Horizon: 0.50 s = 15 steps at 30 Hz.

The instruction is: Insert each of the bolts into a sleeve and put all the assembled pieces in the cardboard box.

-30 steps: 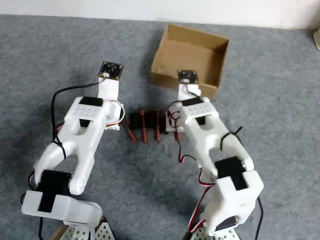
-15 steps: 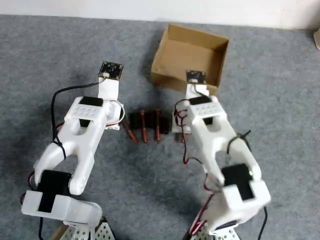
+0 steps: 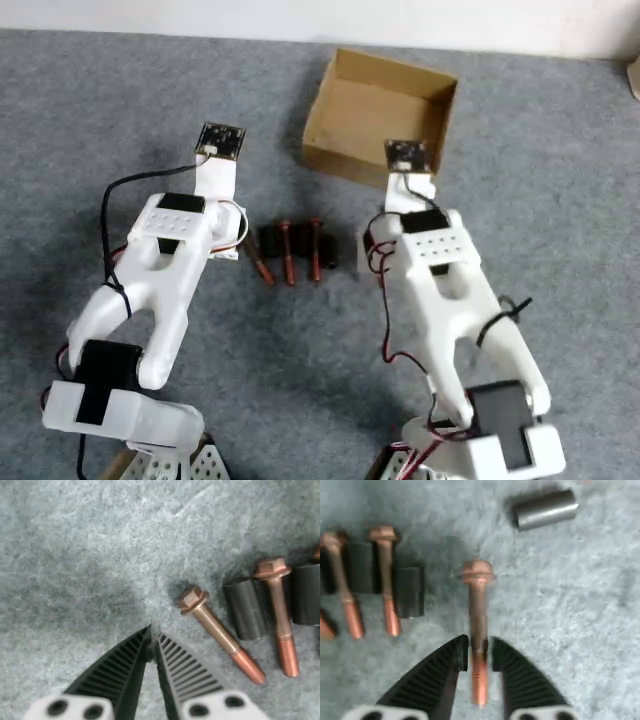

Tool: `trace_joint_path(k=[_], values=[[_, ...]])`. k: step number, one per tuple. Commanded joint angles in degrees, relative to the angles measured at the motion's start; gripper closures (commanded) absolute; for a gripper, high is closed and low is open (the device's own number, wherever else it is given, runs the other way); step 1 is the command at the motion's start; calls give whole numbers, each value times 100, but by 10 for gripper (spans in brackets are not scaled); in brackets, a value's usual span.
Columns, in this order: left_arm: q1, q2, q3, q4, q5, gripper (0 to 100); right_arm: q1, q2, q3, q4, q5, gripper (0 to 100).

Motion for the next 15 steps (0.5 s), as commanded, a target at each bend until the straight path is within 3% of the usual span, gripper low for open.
trace_joint_path(k=[1, 9, 15], values=[[-57, -22, -4, -62, 53, 989, 75, 268, -242, -13, 396, 776], [-40, -22, -4, -62, 53, 989, 488, 998, -1218, -163, 1477, 769], [-31, -22, -4, -62, 53, 989, 602, 1516, -1358, -989, 1248, 770]])
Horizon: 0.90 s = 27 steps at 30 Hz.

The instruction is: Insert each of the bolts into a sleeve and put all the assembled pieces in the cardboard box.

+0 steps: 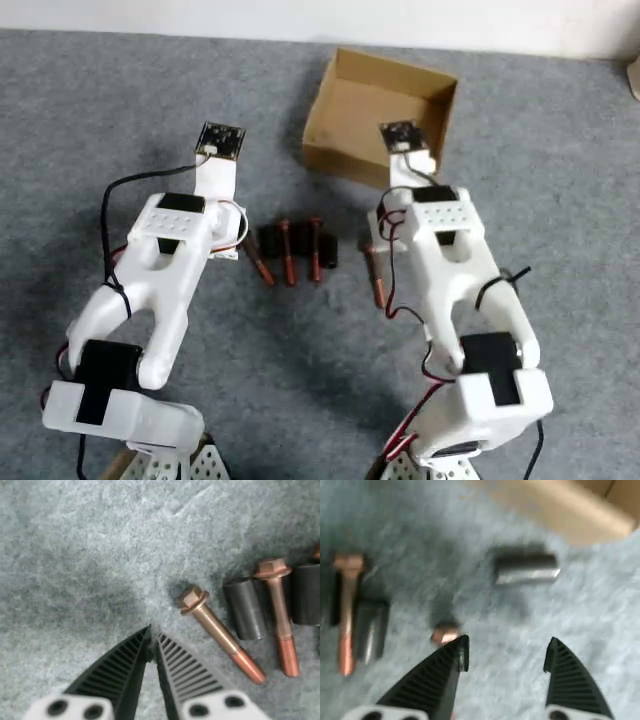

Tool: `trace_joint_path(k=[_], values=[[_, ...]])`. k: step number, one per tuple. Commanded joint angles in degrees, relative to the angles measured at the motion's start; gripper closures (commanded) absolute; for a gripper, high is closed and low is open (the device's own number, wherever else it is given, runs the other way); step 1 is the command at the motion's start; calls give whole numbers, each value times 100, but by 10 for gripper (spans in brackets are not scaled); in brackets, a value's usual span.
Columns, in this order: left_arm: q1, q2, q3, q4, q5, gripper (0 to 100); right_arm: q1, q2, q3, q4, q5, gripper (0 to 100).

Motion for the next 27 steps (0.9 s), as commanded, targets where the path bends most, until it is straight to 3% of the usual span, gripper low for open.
trace_joint_path(k=[1, 9, 16, 27], values=[[-31, -22, -4, -62, 53, 989, 4, 207, -215, -321, -343, 770], [-31, -22, -4, -62, 53, 989, -303, 1103, -1015, -330, -536, 770], [-31, -22, -4, -62, 53, 989, -92, 1789, -2018, -295, -501, 770], [-31, -22, -4, -62, 53, 989, 163, 1824, -2387, -92, -132, 770]])
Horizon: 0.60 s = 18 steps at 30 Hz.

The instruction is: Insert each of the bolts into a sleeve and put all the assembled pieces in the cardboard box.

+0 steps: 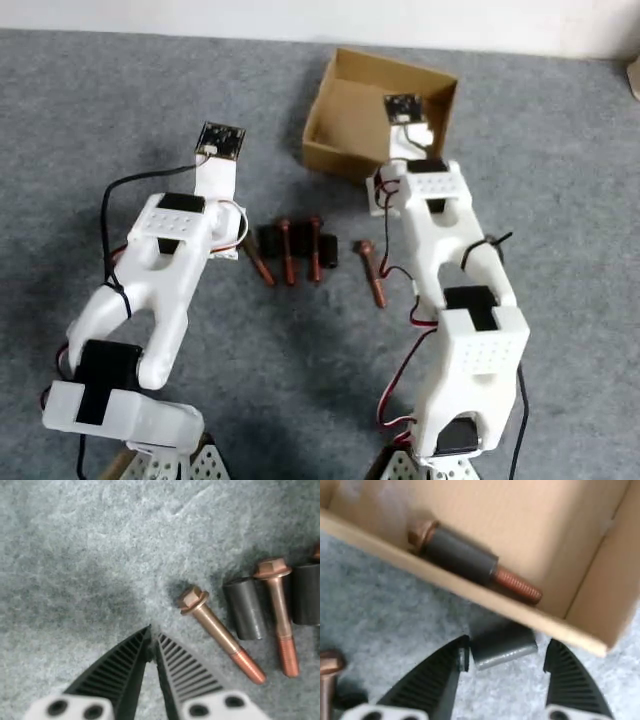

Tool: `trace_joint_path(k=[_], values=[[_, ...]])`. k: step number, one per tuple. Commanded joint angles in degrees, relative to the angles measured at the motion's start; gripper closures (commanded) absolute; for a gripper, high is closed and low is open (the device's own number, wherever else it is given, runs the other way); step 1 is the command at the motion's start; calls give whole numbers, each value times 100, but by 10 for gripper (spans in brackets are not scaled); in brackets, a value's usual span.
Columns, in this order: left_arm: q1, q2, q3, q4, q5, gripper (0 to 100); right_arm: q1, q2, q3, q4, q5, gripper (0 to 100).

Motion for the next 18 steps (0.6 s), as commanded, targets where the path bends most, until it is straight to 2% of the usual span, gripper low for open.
trace_joint_path(k=[1, 6, 12, 18], values=[[-31, -22, -4, -62, 53, 989, 66, -40, -242, 101, 70, 770], [-31, -22, -4, -62, 53, 989, 84, -40, -233, -189, -387, 770], [-31, -22, -4, -62, 53, 989, 66, -31, -215, 66, -457, 770], [-31, -22, -4, -62, 53, 989, 66, -31, 57, 101, -1099, 770]])
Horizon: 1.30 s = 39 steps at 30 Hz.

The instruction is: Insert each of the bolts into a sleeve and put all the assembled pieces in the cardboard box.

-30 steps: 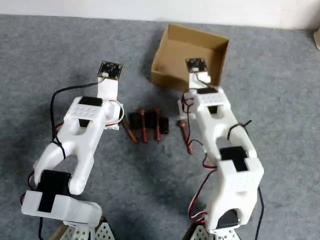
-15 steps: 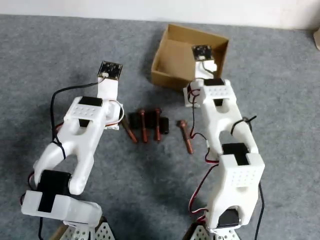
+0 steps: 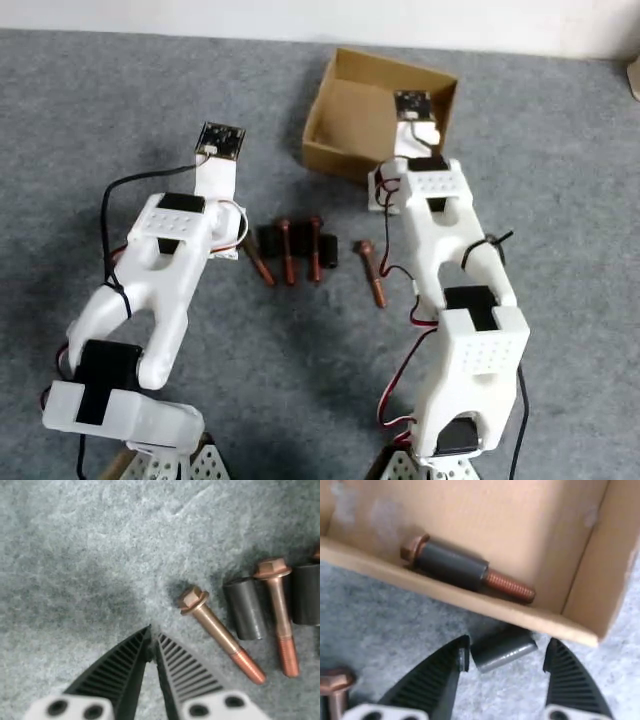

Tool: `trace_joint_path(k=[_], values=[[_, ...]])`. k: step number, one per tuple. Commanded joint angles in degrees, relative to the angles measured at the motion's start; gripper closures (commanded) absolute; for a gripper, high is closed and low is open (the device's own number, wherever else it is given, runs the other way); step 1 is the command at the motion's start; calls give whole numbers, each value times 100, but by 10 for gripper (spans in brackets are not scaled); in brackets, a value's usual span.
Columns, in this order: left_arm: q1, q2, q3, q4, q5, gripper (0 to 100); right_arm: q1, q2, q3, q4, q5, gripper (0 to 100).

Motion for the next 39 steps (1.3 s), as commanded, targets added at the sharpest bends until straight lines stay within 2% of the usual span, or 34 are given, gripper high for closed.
trace_joint_path(k=[1, 6, 12, 19, 23, 32, 39], values=[[-31, -22, 4, -62, 53, 989, 57, -31, 119, 40, -255, 770], [-22, -22, 57, -70, 53, 989, 48, -31, 189, 13, -316, 770], [-22, -22, 66, -70, 53, 989, 75, -31, 338, 22, -985, 770], [-22, -22, 75, -70, 53, 989, 119, -40, 347, 242, -1037, 770], [-22, -22, 75, -70, 53, 989, 268, -48, 321, 462, -1556, 770], [-22, -22, 75, -70, 53, 989, 321, -75, 321, 593, -1653, 770], [-22, -22, 75, -70, 53, 989, 646, -48, 295, 752, -2435, 770]])
